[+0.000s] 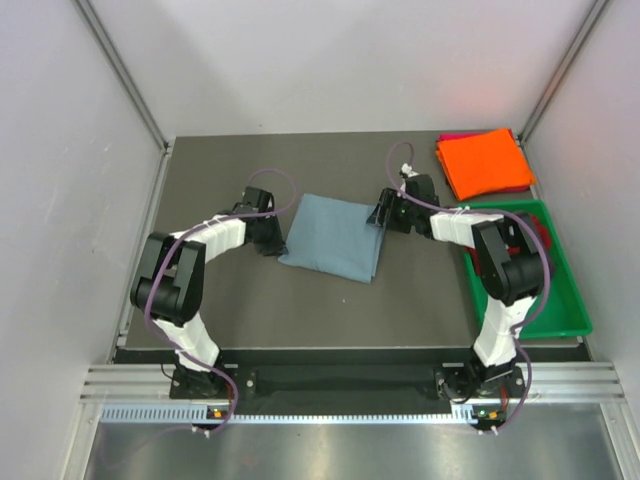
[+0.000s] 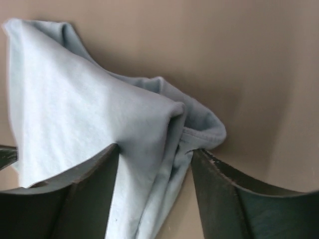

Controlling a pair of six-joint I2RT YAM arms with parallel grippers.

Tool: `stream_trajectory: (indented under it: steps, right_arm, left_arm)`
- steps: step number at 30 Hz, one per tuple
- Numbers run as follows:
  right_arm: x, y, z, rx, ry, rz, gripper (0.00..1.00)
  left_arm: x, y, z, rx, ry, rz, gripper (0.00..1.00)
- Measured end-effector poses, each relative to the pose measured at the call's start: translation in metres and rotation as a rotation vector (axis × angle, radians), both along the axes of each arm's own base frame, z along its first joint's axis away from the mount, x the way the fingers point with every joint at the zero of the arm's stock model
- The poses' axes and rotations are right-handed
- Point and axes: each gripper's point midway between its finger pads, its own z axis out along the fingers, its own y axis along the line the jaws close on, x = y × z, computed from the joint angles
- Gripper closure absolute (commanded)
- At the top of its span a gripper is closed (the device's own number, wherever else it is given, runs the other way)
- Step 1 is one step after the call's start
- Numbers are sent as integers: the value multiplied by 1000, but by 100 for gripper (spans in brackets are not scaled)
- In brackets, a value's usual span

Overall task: Fold and stack the t-shirts
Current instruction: Fold the tshirt

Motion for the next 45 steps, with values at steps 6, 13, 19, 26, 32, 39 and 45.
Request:
stream_trajectory:
  steps: [6,13,19,26,32,39,45]
  right_arm:
    - [11,2,0,118,-48,88,51]
    - [16,4,3,273,-82,161,41]
    - [19,5,6,275,-86,165,36]
    - [29,0,7,233,-83,136,34]
    - [43,2,7,218,-96,146,33]
    - [45,8,8,268,-111,184,41]
    - [47,0,1,334,-105,172,60]
  left_arm:
    - [-5,0,0,18,-2,15,79]
    - [-7,0,-1,12,4,30,78]
    - [-10,1,2,20,29,41,65]
    - [4,2,30,51,20,57,63]
    - [23,-20,56,-30,-79,34,65]
    - [9,-32,13,-18,-6,8,67]
    - [13,-27,3,16,-1,42,68]
